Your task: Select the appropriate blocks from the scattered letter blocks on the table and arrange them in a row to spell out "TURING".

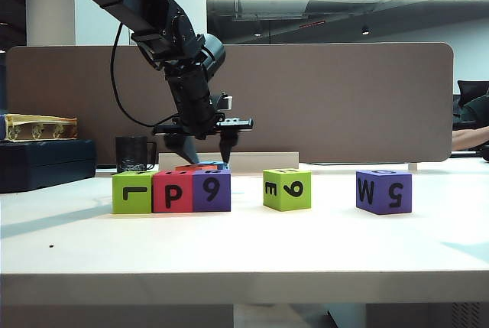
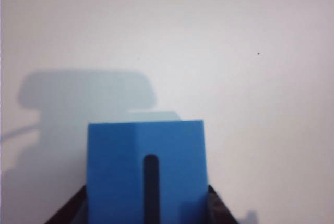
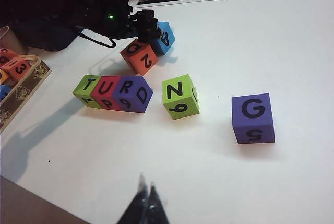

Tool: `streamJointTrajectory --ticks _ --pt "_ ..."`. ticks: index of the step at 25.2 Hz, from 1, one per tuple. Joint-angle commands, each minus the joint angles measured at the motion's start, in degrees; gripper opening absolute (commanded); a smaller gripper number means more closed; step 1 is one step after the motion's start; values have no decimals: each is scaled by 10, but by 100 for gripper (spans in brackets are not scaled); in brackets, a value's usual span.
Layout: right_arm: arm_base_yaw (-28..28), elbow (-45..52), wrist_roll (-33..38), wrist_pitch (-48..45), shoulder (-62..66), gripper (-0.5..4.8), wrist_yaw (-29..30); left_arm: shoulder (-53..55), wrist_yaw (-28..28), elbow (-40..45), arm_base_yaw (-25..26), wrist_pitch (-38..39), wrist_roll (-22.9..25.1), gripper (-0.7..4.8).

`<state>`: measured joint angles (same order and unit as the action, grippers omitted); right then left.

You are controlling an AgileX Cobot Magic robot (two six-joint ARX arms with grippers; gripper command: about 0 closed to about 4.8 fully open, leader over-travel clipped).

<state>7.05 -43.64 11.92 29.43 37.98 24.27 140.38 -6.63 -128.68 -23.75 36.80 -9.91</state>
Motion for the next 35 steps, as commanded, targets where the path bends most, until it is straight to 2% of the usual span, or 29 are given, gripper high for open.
streamJointTrajectory --ticks 1,4,10,13,15,17,22,31,35 --pt "0 -3 -2 -7 0 0 3 0 5 -2 0 -2 2 258" --pt "0 -3 -2 -7 0 0 3 1 5 -2 0 3 2 236" --pt "0 -3 -2 -7 0 0 3 -1 8 -17 0 -2 3 236" --pt "0 -3 -2 -7 0 0 3 -1 45 -62 -2 25 3 236" --pt "0 -3 -2 -7 0 0 3 -1 59 -104 -5 67 1 236" --pt "0 -3 -2 -8 0 0 3 -1 98 -160 -9 162 0 236" --pt "0 -3 -2 -8 0 0 3 -1 125 -216 -17 272 -28 236" --pt "0 -3 -2 6 0 0 3 -1 143 -239 -52 385 -26 236" --pt "0 -3 -2 18 0 0 3 -1 142 -238 -83 420 -27 236"
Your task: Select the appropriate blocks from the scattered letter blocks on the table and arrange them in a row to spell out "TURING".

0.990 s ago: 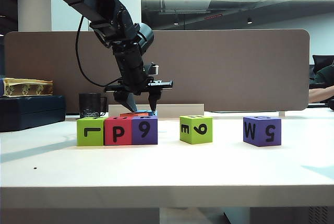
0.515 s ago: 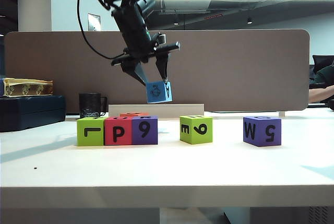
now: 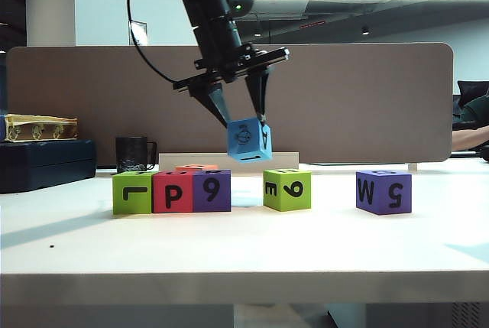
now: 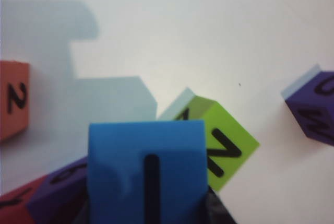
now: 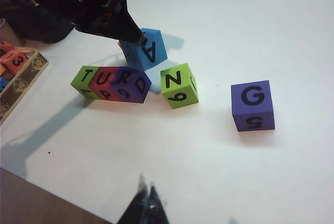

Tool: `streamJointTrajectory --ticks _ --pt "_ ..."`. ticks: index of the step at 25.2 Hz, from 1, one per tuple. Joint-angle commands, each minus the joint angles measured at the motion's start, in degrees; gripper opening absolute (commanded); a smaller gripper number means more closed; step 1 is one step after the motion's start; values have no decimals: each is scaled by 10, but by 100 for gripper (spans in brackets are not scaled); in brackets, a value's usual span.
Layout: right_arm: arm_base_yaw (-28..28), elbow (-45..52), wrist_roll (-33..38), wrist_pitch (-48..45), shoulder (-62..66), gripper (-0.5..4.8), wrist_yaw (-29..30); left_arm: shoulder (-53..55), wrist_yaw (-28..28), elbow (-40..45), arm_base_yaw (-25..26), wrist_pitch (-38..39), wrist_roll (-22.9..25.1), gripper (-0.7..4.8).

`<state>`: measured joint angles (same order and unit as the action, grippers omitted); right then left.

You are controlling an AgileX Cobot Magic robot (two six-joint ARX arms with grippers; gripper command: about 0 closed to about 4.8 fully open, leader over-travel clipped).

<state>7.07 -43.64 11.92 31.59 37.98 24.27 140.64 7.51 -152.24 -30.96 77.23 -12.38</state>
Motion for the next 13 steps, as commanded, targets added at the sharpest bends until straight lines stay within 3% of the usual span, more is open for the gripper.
streamJointTrajectory --ticks 1,2,4,13 --pt "0 -3 -2 -4 0 0 3 -4 -1 -2 -18 30 -4 236" --pt "0 -3 -2 -4 0 0 3 -4 -2 -2 -21 38 -3 230" --pt "0 -3 -2 -4 0 0 3 -7 -18 -2 -33 47 -1 168" --pt "0 -3 -2 0 -1 0 12 -41 -24 -2 -37 50 -1 166"
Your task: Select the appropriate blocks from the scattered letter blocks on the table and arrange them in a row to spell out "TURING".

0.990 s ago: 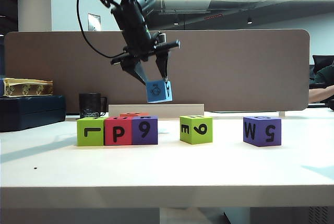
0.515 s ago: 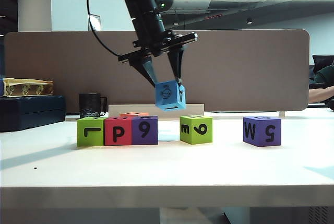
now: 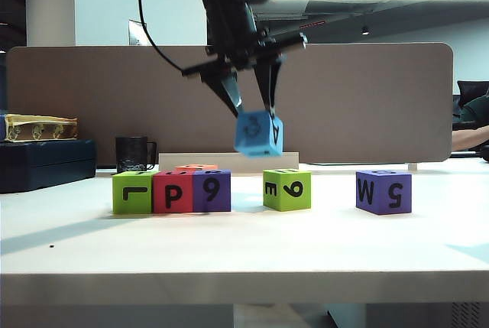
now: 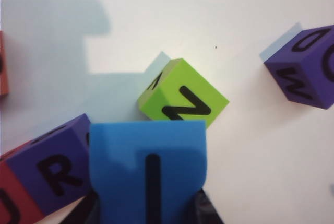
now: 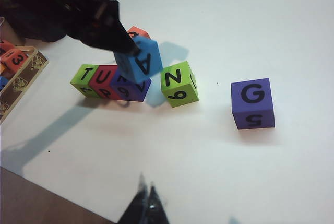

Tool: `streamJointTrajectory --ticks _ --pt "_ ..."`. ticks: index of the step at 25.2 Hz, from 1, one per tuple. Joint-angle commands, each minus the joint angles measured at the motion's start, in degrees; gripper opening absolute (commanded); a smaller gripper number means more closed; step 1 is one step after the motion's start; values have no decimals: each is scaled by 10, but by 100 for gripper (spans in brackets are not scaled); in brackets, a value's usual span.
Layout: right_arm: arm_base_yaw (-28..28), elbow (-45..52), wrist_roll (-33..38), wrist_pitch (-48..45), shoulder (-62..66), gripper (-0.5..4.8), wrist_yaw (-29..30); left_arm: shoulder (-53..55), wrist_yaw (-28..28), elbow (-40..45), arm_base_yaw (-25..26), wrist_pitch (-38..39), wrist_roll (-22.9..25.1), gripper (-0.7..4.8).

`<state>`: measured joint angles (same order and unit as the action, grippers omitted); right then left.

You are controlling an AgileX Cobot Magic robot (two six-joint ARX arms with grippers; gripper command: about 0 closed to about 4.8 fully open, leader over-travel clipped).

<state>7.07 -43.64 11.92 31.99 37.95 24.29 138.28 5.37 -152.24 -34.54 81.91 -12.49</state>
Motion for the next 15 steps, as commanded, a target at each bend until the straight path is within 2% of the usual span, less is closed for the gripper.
streamJointTrajectory --ticks 1,2,15 --pt "0 -3 -2 -4 0 -1 16 -22 -4 -2 -1 3 0 154" --pt "0 -3 -2 -4 0 0 16 -26 -7 -2 -1 3 -4 141" --pt "0 -3 -2 0 0 0 16 -28 -21 0 1 6 -56 141"
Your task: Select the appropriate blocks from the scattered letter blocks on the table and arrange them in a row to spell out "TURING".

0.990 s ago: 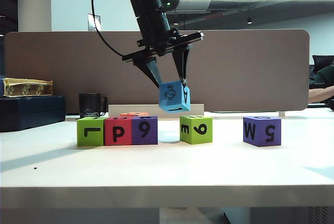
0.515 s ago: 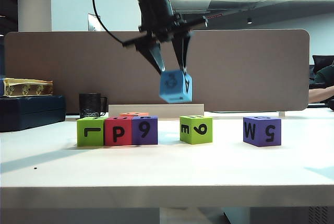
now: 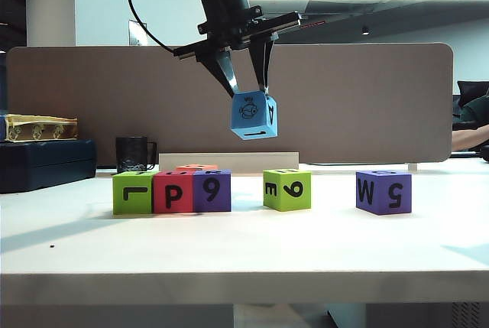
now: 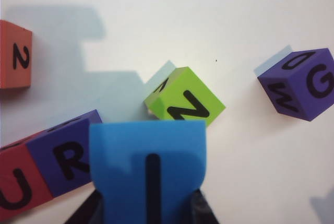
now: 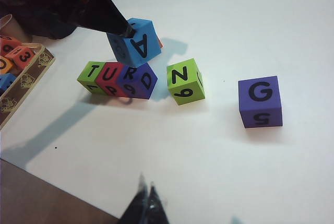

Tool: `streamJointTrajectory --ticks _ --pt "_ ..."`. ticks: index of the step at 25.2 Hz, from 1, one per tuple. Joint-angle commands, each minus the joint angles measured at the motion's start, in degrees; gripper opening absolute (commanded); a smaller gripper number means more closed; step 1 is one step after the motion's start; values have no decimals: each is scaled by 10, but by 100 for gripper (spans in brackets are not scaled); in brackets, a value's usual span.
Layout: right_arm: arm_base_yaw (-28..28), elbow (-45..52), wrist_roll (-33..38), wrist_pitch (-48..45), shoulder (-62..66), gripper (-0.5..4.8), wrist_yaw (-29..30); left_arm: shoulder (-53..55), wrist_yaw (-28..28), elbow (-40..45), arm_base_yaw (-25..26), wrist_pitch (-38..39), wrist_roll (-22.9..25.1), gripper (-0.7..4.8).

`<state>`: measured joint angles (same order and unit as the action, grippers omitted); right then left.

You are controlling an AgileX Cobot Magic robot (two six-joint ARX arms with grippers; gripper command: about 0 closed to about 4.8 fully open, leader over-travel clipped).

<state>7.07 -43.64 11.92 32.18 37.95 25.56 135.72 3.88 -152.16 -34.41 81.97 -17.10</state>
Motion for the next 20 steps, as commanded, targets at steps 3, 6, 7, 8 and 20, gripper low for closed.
streamJointTrajectory --ticks 3,6,7,8,20 --pt "0 -3 -2 -2 0 0 3 2 -29 -1 0 5 -14 141" --pt "0 -3 -2 -2 0 0 3 7 -60 -1 2 5 -14 142" --pt "0 -3 -2 -2 0 0 3 8 -65 -1 2 5 -14 142" --pt "0 -3 -2 -2 0 0 3 11 -65 -1 2 5 -14 142" --pt "0 -3 -2 -2 0 0 3 22 -49 64 0 5 -14 142"
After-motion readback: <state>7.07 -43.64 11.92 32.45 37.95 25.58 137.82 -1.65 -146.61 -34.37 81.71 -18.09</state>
